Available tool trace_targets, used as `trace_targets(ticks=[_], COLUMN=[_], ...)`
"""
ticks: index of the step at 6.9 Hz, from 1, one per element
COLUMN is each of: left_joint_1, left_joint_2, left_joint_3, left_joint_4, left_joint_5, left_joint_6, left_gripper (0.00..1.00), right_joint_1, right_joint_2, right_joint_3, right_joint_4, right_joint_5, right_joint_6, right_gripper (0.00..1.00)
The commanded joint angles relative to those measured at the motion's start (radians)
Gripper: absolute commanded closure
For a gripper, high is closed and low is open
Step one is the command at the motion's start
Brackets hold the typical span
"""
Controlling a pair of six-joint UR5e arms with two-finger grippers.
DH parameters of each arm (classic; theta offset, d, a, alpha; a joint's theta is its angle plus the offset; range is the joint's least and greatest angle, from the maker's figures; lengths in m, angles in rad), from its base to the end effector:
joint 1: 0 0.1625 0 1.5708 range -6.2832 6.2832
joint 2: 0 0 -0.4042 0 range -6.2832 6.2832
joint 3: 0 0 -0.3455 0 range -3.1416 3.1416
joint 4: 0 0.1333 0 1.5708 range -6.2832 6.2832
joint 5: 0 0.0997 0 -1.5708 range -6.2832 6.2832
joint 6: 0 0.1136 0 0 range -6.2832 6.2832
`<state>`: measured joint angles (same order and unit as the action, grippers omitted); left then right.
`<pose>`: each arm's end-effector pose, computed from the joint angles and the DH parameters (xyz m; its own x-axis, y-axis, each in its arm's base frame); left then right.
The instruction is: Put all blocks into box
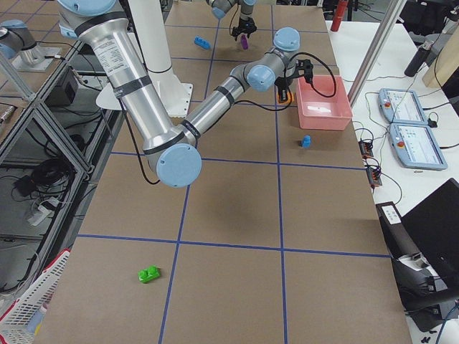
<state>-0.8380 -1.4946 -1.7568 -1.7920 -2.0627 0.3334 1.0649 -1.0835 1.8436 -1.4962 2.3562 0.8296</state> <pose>0.2348 -0.3799 0.5900 0.3150 0.8950 -0.3157 -0.7786 0.4339 0.4533 -0.2280 -0.5209 0.2616 0.4862 -0.1076 0.8672 -0.0493 0.9874 0.1502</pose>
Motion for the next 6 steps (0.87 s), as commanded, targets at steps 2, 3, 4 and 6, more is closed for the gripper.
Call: trace_targets(ticks=[2,3,4,6], left_joint_1=[-0.001,-0.001,-0.004,-0.012], left_joint_2=[0.001,0.001,0.013,0.014], left_joint_3=[0.002,-0.030,-0.117,-0.225], left_joint_4=[0.000,-0.001,0.005,0.013], left_joint_5=[0.001,0.000,0.000,0.000], left_joint_6=[-0.110,-0.237,-0.325,-0.362], left_gripper=[0.98,1.00,1.00,1.00], right_joint_1=[-0.003,-0.003,-0.003,-0.003], right_joint_2=[0.014,0.030,0.062,0.234], right_joint_3=[-0.004,-0.013,-0.050,-0.247], right_joint_4=[-0.001,0.001,0.002,0.008], right_joint_5=[-0.002,-0.002,-0.003,-0.020], right_joint_6=[0.000,0.000,0.000,-0.001], right_gripper=[1.00,1.00,1.00,1.00])
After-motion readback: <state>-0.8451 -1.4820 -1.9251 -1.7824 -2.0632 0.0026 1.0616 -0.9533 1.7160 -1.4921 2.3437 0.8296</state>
